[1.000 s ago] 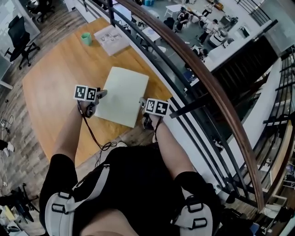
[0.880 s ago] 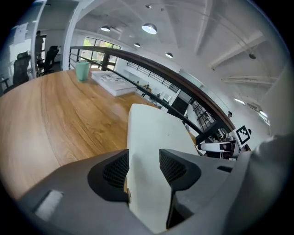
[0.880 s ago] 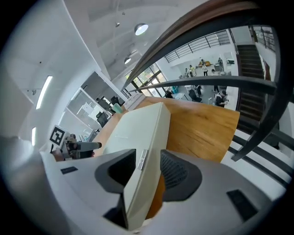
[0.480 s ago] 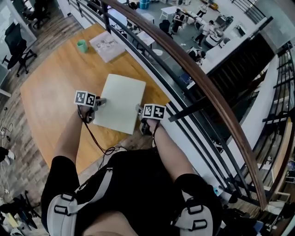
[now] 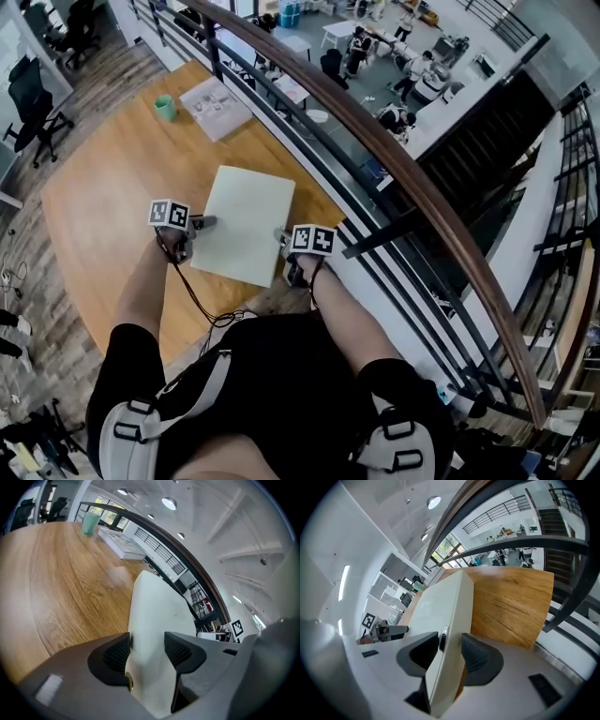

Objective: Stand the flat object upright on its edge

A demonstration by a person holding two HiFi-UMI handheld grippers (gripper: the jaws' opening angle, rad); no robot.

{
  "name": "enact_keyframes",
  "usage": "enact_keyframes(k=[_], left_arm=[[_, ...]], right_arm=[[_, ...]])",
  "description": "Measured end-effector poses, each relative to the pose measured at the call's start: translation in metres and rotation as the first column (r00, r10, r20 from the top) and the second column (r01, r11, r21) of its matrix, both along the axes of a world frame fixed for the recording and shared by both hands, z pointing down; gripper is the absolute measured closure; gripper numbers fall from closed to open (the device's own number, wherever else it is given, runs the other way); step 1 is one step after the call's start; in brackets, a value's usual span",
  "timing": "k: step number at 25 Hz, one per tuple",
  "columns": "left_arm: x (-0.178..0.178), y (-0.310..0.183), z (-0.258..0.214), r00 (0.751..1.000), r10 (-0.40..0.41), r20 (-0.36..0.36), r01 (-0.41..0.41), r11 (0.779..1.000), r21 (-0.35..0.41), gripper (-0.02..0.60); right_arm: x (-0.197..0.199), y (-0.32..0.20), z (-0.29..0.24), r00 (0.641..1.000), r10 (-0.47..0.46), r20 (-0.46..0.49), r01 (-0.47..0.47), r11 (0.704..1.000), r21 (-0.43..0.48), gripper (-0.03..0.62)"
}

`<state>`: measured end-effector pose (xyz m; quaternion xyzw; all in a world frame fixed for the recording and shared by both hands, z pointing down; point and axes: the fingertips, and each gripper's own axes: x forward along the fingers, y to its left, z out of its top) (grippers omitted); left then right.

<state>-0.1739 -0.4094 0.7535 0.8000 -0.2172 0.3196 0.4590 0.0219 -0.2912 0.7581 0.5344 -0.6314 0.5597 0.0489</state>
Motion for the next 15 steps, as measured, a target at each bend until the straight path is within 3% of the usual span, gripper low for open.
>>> enact_keyframes(k=[4,9,15], left_arm=[[-0.002,-0.001,0.004,1.0,-0.029,-0.002,0.029,1.0,-0.012,0.353],[0.004,0.008,0.0,0.997,-0.067,0.023,0.067,0.998,0.015,0.357],[0.003,0.035,-0.007,0.994,-0.105,-0.03,0.102,0.992,-0.078,0.359]], right_arm=[[-0.002,-0.003,0.002,0.999,-0.053,-0.006,0.053,0.999,0.005,0.439],[0.006,0.0,0.002,0.995,-0.079,0.054,0.079,0.997,0.011,0.442],[0.016,-0.003,-0.007,0.989,-0.149,-0.001,0.149,0.989,-0.001,0.464]])
